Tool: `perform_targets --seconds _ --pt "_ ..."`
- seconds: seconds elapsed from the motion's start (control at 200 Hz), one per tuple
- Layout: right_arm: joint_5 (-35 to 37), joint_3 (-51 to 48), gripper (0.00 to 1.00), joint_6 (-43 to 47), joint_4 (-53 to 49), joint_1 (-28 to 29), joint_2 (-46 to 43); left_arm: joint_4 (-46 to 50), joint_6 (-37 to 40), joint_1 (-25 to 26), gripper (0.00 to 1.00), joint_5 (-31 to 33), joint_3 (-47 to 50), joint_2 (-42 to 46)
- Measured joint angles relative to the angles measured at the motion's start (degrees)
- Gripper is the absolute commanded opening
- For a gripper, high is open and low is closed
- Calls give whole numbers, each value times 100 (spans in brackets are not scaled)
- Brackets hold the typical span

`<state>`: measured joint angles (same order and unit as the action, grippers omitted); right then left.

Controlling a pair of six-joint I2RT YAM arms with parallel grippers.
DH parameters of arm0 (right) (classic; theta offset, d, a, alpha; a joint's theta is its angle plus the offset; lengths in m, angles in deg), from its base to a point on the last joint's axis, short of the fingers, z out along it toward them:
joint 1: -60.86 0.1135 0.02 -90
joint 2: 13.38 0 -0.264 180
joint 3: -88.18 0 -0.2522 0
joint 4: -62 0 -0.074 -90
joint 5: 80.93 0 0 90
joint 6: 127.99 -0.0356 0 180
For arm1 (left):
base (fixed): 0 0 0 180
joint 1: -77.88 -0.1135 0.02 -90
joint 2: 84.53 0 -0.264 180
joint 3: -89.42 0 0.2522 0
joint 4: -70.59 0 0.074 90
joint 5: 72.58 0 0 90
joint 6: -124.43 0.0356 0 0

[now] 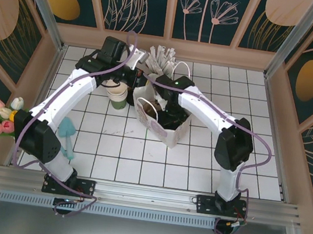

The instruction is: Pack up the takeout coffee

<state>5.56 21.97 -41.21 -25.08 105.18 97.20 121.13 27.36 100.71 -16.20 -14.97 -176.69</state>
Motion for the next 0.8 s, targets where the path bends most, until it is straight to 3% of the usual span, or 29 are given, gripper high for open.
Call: perform_targets --seconds 0.801 --pt "50 203 50 -227 -11 -50 72 264 2 -26 0 -232 -4 0"
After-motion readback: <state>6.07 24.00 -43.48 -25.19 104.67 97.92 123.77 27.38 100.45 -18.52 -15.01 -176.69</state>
